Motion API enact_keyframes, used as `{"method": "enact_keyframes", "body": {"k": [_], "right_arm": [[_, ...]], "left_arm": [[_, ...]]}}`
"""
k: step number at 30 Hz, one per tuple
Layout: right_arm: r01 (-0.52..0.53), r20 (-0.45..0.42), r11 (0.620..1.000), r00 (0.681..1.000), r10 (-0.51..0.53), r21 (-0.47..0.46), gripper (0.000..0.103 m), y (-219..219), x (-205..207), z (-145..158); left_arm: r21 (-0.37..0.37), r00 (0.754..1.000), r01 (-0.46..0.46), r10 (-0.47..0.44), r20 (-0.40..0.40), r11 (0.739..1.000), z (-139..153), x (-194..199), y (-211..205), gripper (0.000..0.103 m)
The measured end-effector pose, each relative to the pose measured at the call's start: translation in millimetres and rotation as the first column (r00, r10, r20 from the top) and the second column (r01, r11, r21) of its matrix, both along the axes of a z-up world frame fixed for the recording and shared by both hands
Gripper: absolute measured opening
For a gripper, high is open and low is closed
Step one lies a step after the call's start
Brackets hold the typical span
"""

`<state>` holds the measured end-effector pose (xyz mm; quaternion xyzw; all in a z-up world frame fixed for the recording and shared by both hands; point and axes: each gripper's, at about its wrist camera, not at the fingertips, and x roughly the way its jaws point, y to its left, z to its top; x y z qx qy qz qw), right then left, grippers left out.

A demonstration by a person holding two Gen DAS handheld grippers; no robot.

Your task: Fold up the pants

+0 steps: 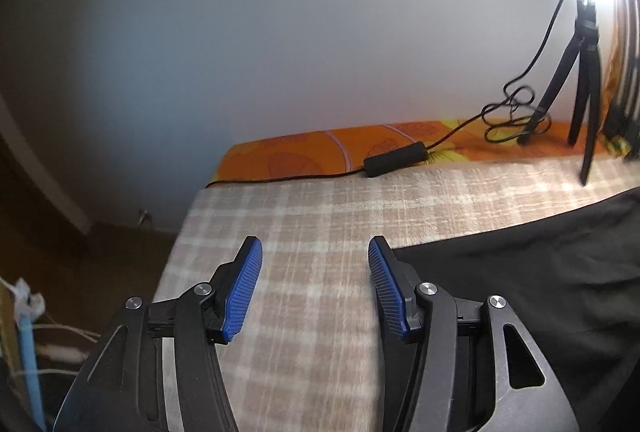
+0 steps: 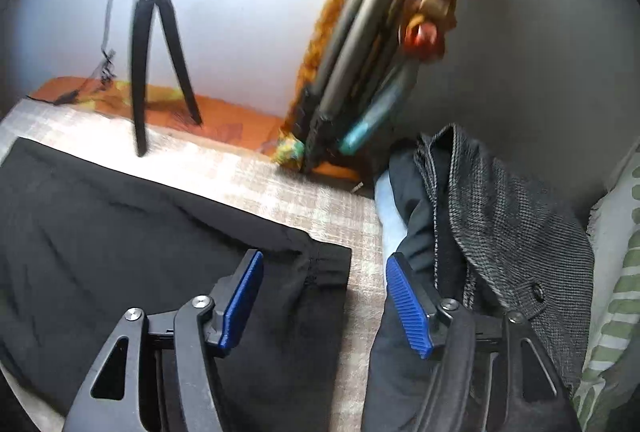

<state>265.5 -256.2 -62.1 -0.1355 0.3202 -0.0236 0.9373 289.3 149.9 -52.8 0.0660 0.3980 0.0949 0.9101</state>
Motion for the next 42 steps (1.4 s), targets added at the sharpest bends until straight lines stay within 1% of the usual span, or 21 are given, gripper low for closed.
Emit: {"method": "enact_keyframes", "body": {"k": [2,3,5,6,9,12,14,17,19,22,24,27,30,32,34,36,39,40,41,42], "right_arm": [[-0.015,0.02,1.0,1.0,0.014,0.02,0.071,3.7,-14.2,7.4],[-0.022,0.029,0.999,0.999,0.021,0.042,0.071,3.6,-24.6,10.9],[-0.033,0.037,0.995,0.999,0.03,0.093,0.073,0.3,-41.7,14.7],[-0.039,0.041,0.99,0.999,0.034,0.137,0.074,-2.7,-54.2,16.1],[-0.042,0.036,0.972,0.999,0.034,0.231,0.077,-9.3,-83.6,11.6],[-0.022,0.004,0.947,1.0,0.022,0.32,0.08,-17.1,-112.0,-2.8],[0.001,-0.044,0.922,0.999,0.017,0.386,0.08,-23.6,-124.6,-16.7],[0.041,-0.095,0.87,0.995,0.007,0.492,0.08,-35.0,-144.0,-35.0],[0.068,-0.121,0.824,0.993,0.001,0.562,0.08,-43.1,-150.0,-47.7],[0.092,-0.143,0.755,0.99,0.002,0.649,0.08,-54.6,-148.4,-61.1],[0.101,-0.151,0.707,0.988,0.008,0.7,0.08,-62.1,-142.0,-68.6],[0.114,-0.165,0.67,0.986,0.012,0.733,0.08,-66.1,-132.3,-75.4],[0.114,-0.17,0.654,0.985,0.024,0.748,0.08,-67.0,-123.2,-80.3],[0.115,-0.175,0.642,0.984,0.031,0.758,0.08,-68.3,-117.3,-84.7],[0.125,-0.176,0.624,0.984,0.021,0.771,0.08,-71.0,-111.8,-88.6],[0.126,-0.166,0.613,0.986,0.008,0.78,0.08,-73.0,-109.2,-87.7],[0.127,-0.153,0.618,0.988,-0.011,0.776,0.08,-71.6,-105.9,-86.9],[0.126,-0.147,0.622,0.989,-0.017,0.773,0.08,-70.6,-104.3,-86.7],[0.126,-0.142,0.628,0.99,-0.026,0.768,0.08,-69.4,-103.6,-86.2],[0.134,-0.139,0.64,0.989,-0.043,0.757,0.078,-67.7,-103.3,-85.6]], "left_arm": [[0.008,1.0,0.025,-0.025,0.003,1.0,5.4,-13.1,-1.5,0.055],[0.015,0.999,0.038,-0.038,0.008,0.999,7.9,-20.0,-4.6,0.055],[0.003,0.997,0.082,-0.082,0.013,0.997,13.6,-37.9,-14.7,0.055],[-0.01,0.994,0.104,-0.104,0.018,0.995,15.8,-47.5,-20.0,0.055],[-0.055,0.985,0.172,-0.17,0.036,0.984,20.4,-79.4,-40.9,0.055],[-0.128,0.97,0.241,-0.239,0.032,0.962,18.6,-108.1,-64.7,0.055],[-0.176,0.957,0.289,-0.291,0.016,0.941,14.2,-126.2,-84.2,0.055],[-0.206,0.933,0.353,-0.361,0.001,0.913,7.9,-154.3,-115.8,0.055],[-0.211,0.912,0.398,-0.41,-0.015,0.893,2.4,-171.0,-138.6,0.054],[-0.257,0.885,0.44,-0.464,-0.039,0.86,-5.8,-185.8,-166.1,0.053],[-0.266,0.875,0.45,-0.481,-0.062,0.853,-15.6,-186.6,-180.8,0.048],[-0.308,0.874,0.438,-0.481,-0.076,0.845,-25.9,-179.3,-192.1,0.046],[-0.347,0.873,0.423,-0.479,-0.091,0.837,-38.2,-170.7,-199.7,0.042],[-0.348,0.873,0.419,-0.478,-0.101,0.839,-45.5,-166.6,-205.2,0.039],[-0.341,0.878,0.412,-0.468,-0.099,0.845,-49.9,-164.8,-209.4,0.039],[-0.332,0.883,0.408,-0.46,-0.092,0.85,-51.9,-160.0,-212.3,0.039],[-0.338,0.891,0.396,-0.447,-0.083,0.853,-55.2,-152.3,-213.8,0.039],[-0.342,0.893,0.392,-0.442,-0.082,0.854,-57.1,-149.7,-214.1,0.034],[-0.343,0.895,0.389,-0.439,-0.08,0.855,-58.7,-147.8,-215.3,0.021],[-0.338,0.895,0.391,-0.439,-0.077,0.856,-59.8,-146.8,-216.8,0.015]]}}
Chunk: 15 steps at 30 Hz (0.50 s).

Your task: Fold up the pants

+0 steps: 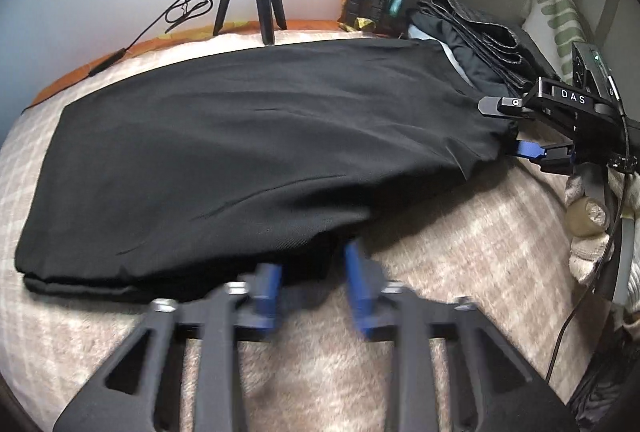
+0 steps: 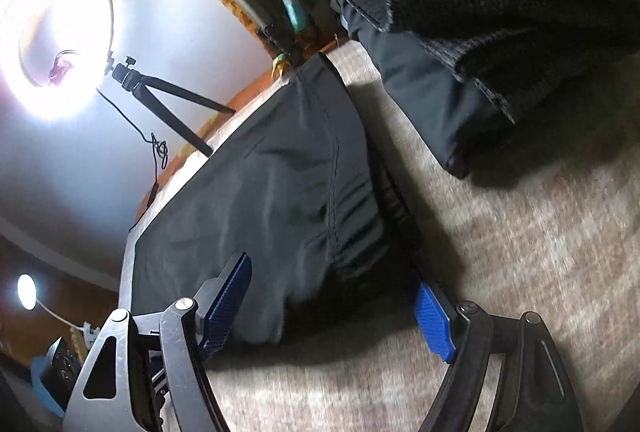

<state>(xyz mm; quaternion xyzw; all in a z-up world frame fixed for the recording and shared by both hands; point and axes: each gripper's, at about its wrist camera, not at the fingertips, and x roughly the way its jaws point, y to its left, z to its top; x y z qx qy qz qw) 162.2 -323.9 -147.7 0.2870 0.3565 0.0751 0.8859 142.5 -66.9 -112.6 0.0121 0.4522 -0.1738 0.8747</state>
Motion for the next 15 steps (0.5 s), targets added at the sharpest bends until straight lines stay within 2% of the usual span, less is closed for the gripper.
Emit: {"method": "enact_keyframes", "body": {"k": [1,2,4,7,12,15], "right_arm": [[0.014,-0.002,1.0,1.0,-0.015,-0.019,0.069,0.7,1.5,0.2],[0.027,-0.005,0.999,1.0,-0.027,-0.037,0.053,0.6,3.3,0.1],[0.048,-0.012,0.999,0.999,-0.048,-0.026,0.033,-5.6,5.7,-2.6],[0.059,-0.004,0.998,0.998,-0.059,0.018,0.026,-14.6,5.4,-3.5],[0.064,-0.006,0.997,0.998,-0.064,-0.05,0.024,-9.6,5.4,-1.3],[0.062,-0.004,0.997,0.998,-0.062,-0.043,0.024,-8.7,5.2,-2.3]], "left_arm": [[-0.001,1.0,0.005,-0.005,0.001,1.0,-0.4,0.6,-0.9,0.009],[-0.006,1.0,0.012,-0.012,0.0,1.0,-0.7,0.6,-1.0,0.008],[-0.013,1.0,0.021,-0.021,0.0,1.0,-1.1,0.3,0.0,0.006],[-0.027,0.999,0.043,-0.043,-0.006,0.999,-1.4,-4.2,3.9,0.006],[0.036,0.995,0.094,-0.095,0.025,0.995,-1.0,-21.5,0.4,0.006],[0.043,0.994,0.11,-0.111,0.0,0.993,1.5,-25.7,4.4,0.006]]}}
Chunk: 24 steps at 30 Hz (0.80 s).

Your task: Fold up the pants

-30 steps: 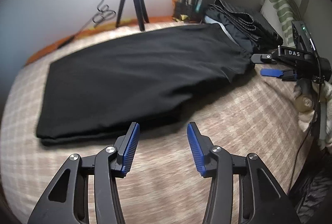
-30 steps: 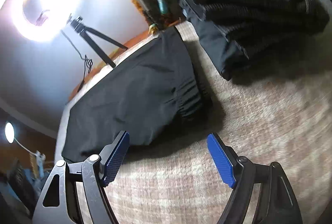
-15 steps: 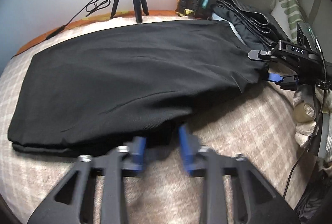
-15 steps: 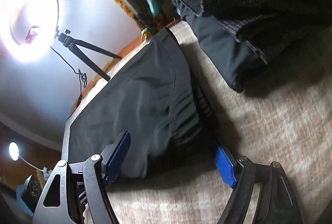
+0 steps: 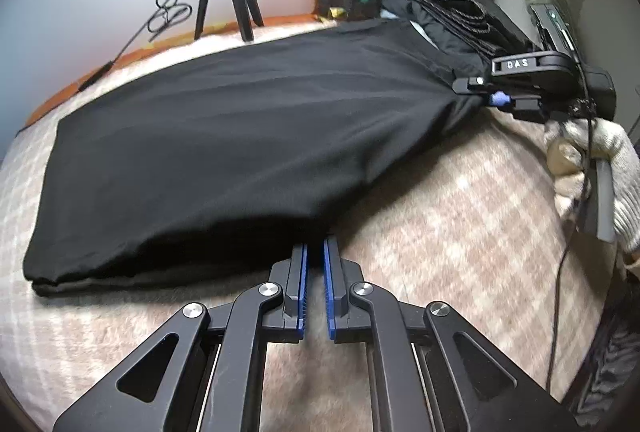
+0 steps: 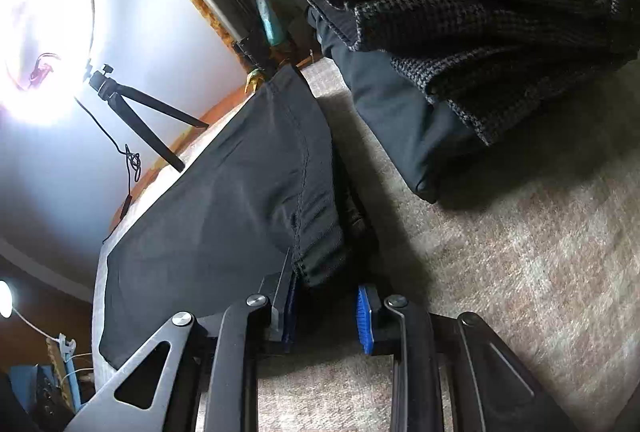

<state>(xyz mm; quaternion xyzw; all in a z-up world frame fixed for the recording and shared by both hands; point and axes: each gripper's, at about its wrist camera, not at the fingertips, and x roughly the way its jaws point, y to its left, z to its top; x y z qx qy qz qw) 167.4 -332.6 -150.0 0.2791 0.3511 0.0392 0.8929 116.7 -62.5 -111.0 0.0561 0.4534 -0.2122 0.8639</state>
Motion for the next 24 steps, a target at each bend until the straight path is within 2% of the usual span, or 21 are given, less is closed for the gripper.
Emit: {"method": "enact_keyframes", "body": {"k": [4,6,8,10,13,17,19,24], "right_arm": [[-0.006,-0.001,0.997,1.0,0.006,0.083,0.034,-11.1,-4.6,-3.8],[0.008,0.007,0.995,1.0,-0.009,0.101,0.038,-16.5,-7.5,-4.0],[0.029,0.012,0.992,0.999,-0.031,0.123,0.046,-21.4,-9.0,-5.0],[0.047,0.02,0.986,0.999,-0.05,0.16,0.052,-27.2,-10.0,-6.4],[0.051,0.023,0.986,0.998,-0.056,0.161,0.052,-26.4,-8.6,-5.5],[0.032,0.014,0.99,0.999,-0.035,0.134,0.036,-20.4,-6.5,-3.9],[0.023,0.011,0.991,1.0,-0.024,0.13,0.033,-21.2,-6.7,-4.1],[-0.008,0.009,0.991,1.0,0.007,0.132,0.037,-24.6,-9.5,-3.9]], "left_arm": [[-0.05,1.0,0.003,-0.003,-0.008,0.999,16.8,-8.5,9.5,0.012],[-0.079,0.999,0.005,-0.002,0.032,0.997,33.4,-11.2,11.7,0.013],[-0.077,0.995,-0.017,0.024,0.092,0.997,49.0,-7.9,10.7,0.022],[-0.073,0.99,-0.047,0.056,0.126,0.996,57.3,1.2,5.9,0.024],[-0.032,0.987,-0.077,0.08,0.139,0.997,51.7,20.4,-11.8,0.024],[0.044,0.995,-0.037,0.033,0.096,0.998,22.4,38.1,-34.2,0.024],[0.078,0.998,-0.031,0.026,0.057,0.996,5.7,42.9,-38.4,0.024],[0.064,0.999,-0.037,0.035,0.033,0.997,-1.7,46.9,-33.5,0.026]]}}
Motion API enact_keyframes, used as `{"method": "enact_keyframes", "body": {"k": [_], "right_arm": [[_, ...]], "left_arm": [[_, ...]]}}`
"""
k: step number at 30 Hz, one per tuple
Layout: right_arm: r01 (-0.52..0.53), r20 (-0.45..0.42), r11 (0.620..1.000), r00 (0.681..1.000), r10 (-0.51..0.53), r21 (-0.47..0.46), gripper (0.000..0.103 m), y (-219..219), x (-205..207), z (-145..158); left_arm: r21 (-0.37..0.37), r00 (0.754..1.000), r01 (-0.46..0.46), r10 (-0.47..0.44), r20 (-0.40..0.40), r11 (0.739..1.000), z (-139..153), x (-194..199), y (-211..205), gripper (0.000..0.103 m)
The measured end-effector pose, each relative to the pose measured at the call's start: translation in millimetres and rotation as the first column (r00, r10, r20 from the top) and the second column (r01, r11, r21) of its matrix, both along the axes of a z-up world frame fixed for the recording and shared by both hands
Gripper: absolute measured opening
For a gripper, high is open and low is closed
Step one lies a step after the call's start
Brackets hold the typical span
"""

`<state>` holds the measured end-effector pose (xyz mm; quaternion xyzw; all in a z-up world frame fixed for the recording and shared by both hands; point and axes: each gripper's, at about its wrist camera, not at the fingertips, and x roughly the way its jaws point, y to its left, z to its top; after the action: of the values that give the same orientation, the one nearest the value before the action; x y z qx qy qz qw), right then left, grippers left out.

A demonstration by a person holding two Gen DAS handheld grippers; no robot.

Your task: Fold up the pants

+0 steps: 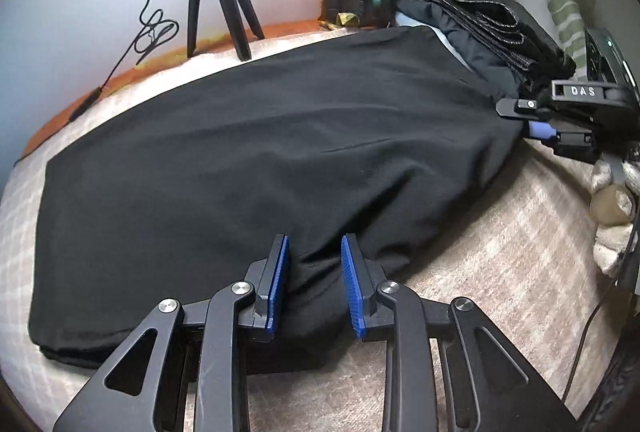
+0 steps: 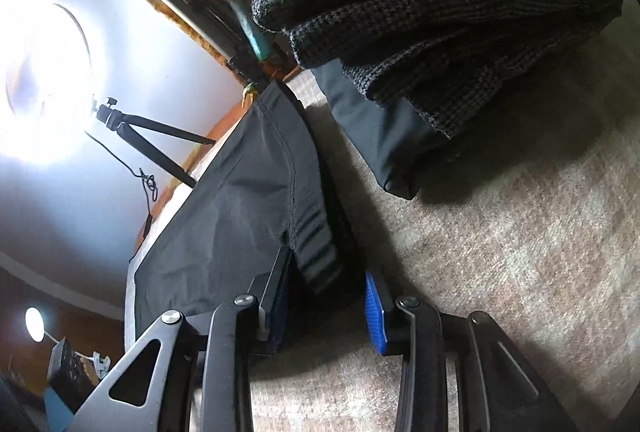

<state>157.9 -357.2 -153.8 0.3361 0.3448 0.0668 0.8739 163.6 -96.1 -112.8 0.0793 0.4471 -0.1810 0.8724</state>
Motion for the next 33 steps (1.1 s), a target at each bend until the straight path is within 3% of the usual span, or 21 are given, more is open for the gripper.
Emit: {"method": "enact_keyframes", "body": {"k": [4,7,8,10,15,22,29,32,33], "right_arm": [[-0.007,-0.006,1.0,1.0,0.007,0.004,0.045,-6.8,-5.1,0.6],[0.02,-0.011,1.0,1.0,-0.02,0.021,0.06,-19.7,-16.2,5.9],[0.026,-0.005,0.999,1.0,-0.026,0.037,0.06,-24.1,-20.8,8.5],[0.023,0.018,0.998,1.0,-0.024,0.062,0.06,-34.2,-32.0,16.3],[0.033,0.088,0.999,0.996,-0.031,-0.029,0.066,-54.9,-63.3,43.4],[0.043,0.106,0.999,0.993,-0.042,-0.011,0.069,-86.0,-79.1,51.7],[-0.009,0.1,0.999,0.995,0.005,0.038,0.069,-89.6,-70.1,52.5],[-0.015,0.099,0.999,0.995,0.01,0.048,0.069,-87.4,-65.3,53.1],[-0.017,0.098,0.998,0.995,0.011,0.06,0.069,-87.7,-63.2,53.0]], "left_arm": [[0.028,1.0,-0.008,0.008,0.021,1.0,5.0,-1.2,-1.8,0.036],[0.051,0.996,-0.001,-0.003,0.09,0.999,18.8,-10.3,-10.5,0.056],[0.05,0.993,0.013,-0.018,0.116,0.999,24.4,-15.4,-15.8,0.059],[0.042,0.988,0.056,-0.061,0.143,0.998,31.6,-24.4,-29.9,0.06],[0.076,0.958,0.211,-0.222,0.182,0.974,36.7,-38.7,-93.1,0.064],[0.216,0.895,0.355,-0.397,0.204,0.91,29.5,-25.1,-189.8,0.064],[0.296,0.887,0.404,-0.45,0.106,0.866,2.8,6.6,-230.9,0.064],[0.26,0.903,0.388,-0.421,0.086,0.884,-6.1,22.1,-229.9,0.066],[0.22,0.91,0.38,-0.406,0.087,0.899,-6.9,27.2,-227.9,0.062]]}}
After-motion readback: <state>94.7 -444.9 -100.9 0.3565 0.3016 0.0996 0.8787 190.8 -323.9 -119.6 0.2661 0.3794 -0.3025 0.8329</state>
